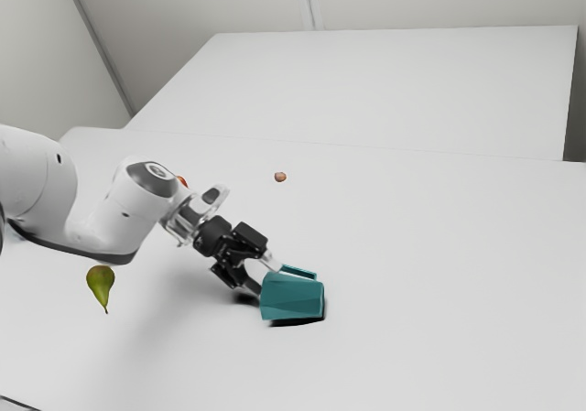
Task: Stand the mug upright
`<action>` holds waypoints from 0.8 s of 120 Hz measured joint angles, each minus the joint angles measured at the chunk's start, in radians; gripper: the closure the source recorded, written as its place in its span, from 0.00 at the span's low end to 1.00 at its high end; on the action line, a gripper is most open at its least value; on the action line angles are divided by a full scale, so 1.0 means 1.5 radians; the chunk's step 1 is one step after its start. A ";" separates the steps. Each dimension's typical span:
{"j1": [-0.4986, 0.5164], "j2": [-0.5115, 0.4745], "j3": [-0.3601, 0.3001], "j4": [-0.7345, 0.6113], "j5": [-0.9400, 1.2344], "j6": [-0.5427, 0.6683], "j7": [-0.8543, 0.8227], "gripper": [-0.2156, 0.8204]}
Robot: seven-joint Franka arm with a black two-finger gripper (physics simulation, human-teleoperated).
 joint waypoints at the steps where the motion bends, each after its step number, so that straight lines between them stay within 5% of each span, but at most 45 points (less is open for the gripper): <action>1: 0.000 0.000 -0.001 0.000 -0.001 0.000 0.001 0.23; 33: -0.013 -0.005 -0.028 -0.014 -0.027 0.015 0.021 0.29; 63: -0.013 -0.014 -0.032 0.000 -0.030 0.030 0.019 0.76; 96: -0.013 -0.015 -0.047 0.031 -0.022 0.036 0.008 0.92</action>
